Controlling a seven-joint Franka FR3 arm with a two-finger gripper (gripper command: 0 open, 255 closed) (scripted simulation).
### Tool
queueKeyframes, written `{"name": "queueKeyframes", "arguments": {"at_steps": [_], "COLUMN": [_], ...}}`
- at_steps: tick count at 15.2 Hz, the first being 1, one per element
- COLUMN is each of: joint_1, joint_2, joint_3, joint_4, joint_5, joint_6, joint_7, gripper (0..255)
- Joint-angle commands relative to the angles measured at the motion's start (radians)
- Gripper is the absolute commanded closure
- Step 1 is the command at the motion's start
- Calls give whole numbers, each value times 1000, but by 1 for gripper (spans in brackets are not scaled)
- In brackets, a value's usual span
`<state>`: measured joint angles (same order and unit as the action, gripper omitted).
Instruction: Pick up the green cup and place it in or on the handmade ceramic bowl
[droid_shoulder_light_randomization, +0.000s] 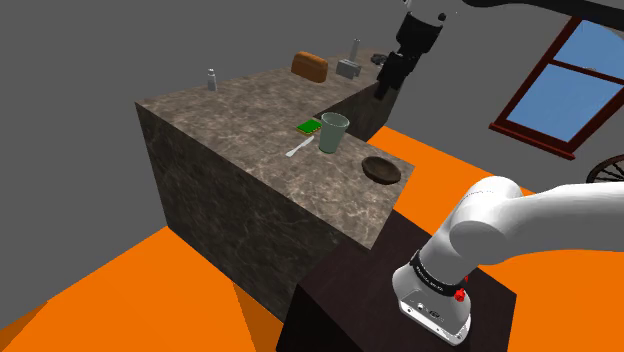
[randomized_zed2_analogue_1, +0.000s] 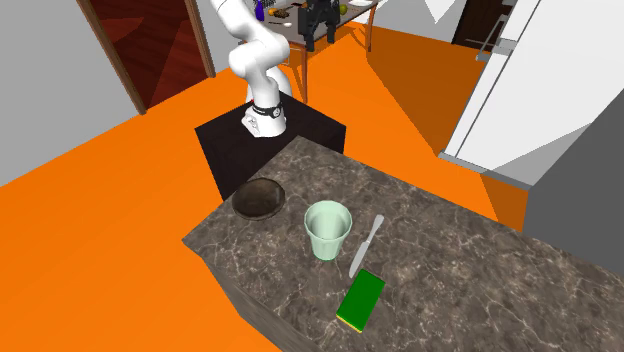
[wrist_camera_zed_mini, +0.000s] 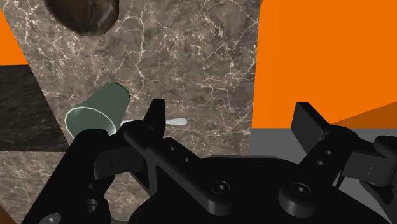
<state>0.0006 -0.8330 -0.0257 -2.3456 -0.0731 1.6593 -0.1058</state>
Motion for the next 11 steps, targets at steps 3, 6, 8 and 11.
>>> {"name": "queueKeyframes", "arguments": {"at_steps": [3,6,8,11], "joint_1": [-8,-21,-29,-43], "joint_2": [63,162,232,340], "joint_3": [-7,-16,-23,-32], "joint_4": [-1,7,19,46], "joint_5": [-19,-47,-65,-92], "joint_6": [50,121,165,227], "joint_7": [-4,-7,-8,-8], "gripper": [0,0,0,0]}}
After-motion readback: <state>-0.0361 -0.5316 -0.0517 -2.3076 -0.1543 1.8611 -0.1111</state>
